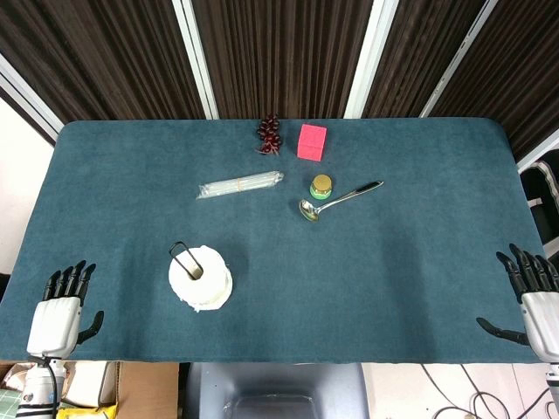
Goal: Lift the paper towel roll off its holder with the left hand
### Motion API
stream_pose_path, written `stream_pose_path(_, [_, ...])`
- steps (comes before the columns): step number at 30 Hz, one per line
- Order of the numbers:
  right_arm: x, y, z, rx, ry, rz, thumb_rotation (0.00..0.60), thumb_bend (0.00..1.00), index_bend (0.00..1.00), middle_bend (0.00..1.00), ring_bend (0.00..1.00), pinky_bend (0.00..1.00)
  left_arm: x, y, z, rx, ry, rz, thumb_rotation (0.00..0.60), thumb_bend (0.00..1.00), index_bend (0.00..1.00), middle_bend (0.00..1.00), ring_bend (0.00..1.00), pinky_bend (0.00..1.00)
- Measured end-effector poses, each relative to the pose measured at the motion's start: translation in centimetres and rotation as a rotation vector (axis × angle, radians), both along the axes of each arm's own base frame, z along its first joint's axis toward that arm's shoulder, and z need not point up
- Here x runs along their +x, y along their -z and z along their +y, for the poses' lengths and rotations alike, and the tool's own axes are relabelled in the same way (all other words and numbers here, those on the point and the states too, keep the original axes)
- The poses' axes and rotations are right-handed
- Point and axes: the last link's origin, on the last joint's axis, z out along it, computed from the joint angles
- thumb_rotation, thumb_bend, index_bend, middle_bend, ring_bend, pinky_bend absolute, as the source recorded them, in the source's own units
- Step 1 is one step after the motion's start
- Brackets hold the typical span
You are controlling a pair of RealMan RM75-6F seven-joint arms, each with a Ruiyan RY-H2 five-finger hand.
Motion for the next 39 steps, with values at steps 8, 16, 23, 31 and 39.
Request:
stream_pose_path(8, [0.1,-0.1,0.1,-0.005,-0.005,-0.010,0.600,0.14,0.00,0.00,0.00,0.12,-0.1,0.0,0.2,-0.011,0.004,-0.010,0.600,0.39,0.00,0.00,0.00,0.05])
stream_pose_path(16, [0.1,0.1,0.3,0.008,-0.003,-0.010,0.600,0.14,0.00,0.00,0.00,0.12,0.1,0.5,0.1,-0.061,-0.034,-0.128,0.600,0.39,0.00,0.00,0.00,0.05])
stream_pose_path(23, [0.1,0.0,0.2,0.000,-0.006,-0.020,0.600,0.14,0.00,0.00,0.00,0.12,0.4,2.6,1.2,-0.157,-0.042,-0.381,0.600,0.39,0.00,0.00,0.00,0.05])
stream_pose_path(31, [0.2,0.0,0.3,-0.007,-0.015,-0.034,0.600,0.14,0.00,0.00,0.00,0.12,1.2,6.3,3.7,-0.248,0.012,-0.642,0.600,0.39,0.00,0.00,0.00,0.06])
stream_pose_path(39, [0.3,-0.3,0.3,-0.024,-0.025,-0.049,0.600,0.14,0.00,0.00,0.00,0.12,3.0,9.8,5.7,-0.284,0.100,-0.784,0.600,0.39,0.00,0.00,0.00,0.05])
